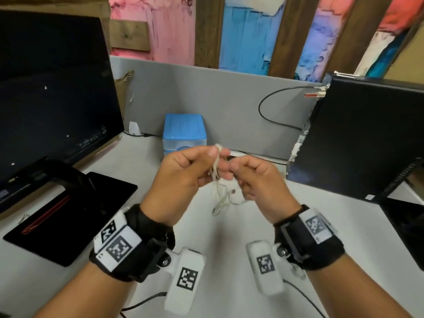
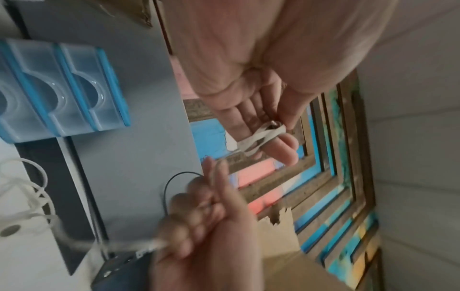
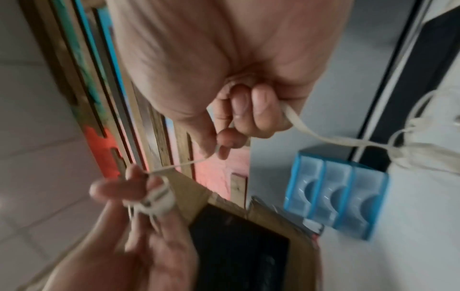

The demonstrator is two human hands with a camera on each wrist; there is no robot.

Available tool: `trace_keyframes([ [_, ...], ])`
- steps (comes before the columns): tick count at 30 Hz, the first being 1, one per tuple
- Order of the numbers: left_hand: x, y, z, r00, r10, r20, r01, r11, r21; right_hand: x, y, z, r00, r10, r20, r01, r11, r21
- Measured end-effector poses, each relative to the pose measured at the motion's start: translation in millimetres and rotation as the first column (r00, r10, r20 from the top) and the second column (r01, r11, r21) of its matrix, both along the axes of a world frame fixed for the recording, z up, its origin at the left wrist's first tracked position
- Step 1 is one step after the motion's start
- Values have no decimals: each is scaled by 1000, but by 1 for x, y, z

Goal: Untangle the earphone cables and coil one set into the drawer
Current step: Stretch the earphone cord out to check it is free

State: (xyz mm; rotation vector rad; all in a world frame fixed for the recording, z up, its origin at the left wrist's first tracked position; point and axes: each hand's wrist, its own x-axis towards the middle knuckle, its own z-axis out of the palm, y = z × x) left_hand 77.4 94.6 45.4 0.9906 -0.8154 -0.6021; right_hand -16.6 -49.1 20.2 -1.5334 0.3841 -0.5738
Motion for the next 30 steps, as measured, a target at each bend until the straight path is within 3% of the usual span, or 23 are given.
trace_keyframes([
  [2,10,3,3,995,67,-73,-70,996,-48,-3,16,-19,995,63,-76,-70,993,-92],
  [4,20,2,1,985,167,-34,-169,985,-47,-11,35,-28,977,166,-135,-195,950,-244],
  [6,28,-1,-8,940,313,135,-314,949,-14,-21,52,-26,942,277,-189,-329,876,-354],
  [8,33,-5,-22,846,391,363,-427,904,19,-30,58,-8,921,332,-202,-386,840,-382],
  [11,33,-9,-39,802,316,507,-415,905,92,-32,50,28,965,250,-76,-260,888,-378],
  [15,15,-11,-32,895,134,425,-198,974,109,-15,14,54,996,19,88,3,970,-242],
  [20,8,-3,-11,994,-29,101,30,1000,-4,9,-1,13,999,-50,-17,45,977,-207],
  [23,20,2,-5,999,47,-8,-47,997,-58,8,19,-14,984,134,-118,-159,958,-240],
  [26,30,3,-11,966,230,121,-230,973,-17,1,28,-12,927,276,-254,-350,880,-322],
  [30,25,-2,-16,882,337,329,-353,936,-11,-4,37,7,891,343,-297,-437,826,-357],
])
